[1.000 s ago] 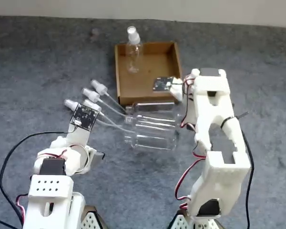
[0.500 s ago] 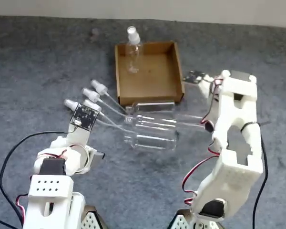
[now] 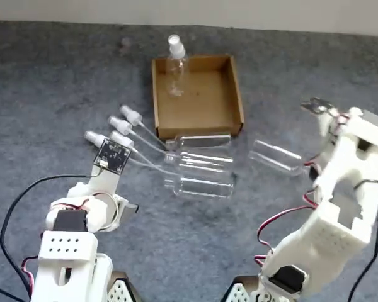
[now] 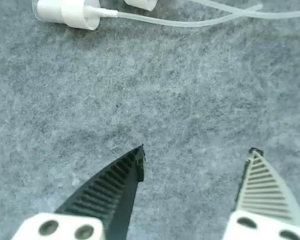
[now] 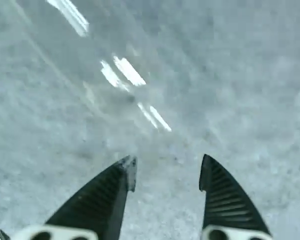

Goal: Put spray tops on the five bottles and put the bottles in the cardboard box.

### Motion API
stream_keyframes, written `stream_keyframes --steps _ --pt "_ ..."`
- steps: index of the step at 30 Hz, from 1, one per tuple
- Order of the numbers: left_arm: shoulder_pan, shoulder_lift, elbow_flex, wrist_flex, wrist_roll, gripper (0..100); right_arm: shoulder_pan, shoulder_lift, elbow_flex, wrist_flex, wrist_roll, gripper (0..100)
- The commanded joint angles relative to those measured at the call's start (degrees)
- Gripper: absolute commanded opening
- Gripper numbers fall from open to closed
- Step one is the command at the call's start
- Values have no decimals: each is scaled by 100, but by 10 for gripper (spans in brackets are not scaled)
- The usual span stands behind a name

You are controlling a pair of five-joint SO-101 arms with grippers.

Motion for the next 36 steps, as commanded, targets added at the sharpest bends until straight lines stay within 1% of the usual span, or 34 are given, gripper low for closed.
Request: stream_keyframes --steps 1,2,4,7,9,12,15,18,20,22,27,29,32,36 --pt "13 13 -31 -105 -18 252 286 -127 -277 -31 -105 170" --pt "13 13 -31 -105 -18 252 303 -127 -277 75 -141 170" --pt "13 13 -31 -105 -18 252 303 -136 -277 338 -510 170" --pt "13 13 -13 -114 -18 252 145 -163 -453 725 -1486 170" --pt "13 13 -13 -114 -18 252 -48 -207 -822 1059 -2312 170" --pt "13 13 -4 -114 -18 252 -418 -338 -1314 1534 -3930 170" --pt "13 13 -4 -114 -18 252 -734 -470 -1648 1851 -5820 173" --pt "13 13 4 -114 -18 252 -822 -576 -1771 1974 -7736 173" --pt "13 13 4 -114 -18 252 -945 -567 -1771 1938 -8721 175" --pt "13 13 4 -114 -18 252 -1147 -497 -1763 1965 -9503 175" --pt "13 13 4 -114 -18 252 -1640 -207 -1807 1736 -11112 175" --pt "13 13 4 -114 -18 252 -1736 -40 -1815 1508 -11560 175" --pt "13 13 4 -114 -18 252 -1736 224 -1815 1130 -11982 175" --pt "13 13 4 -114 -18 252 -1666 585 -1815 769 -12114 175"
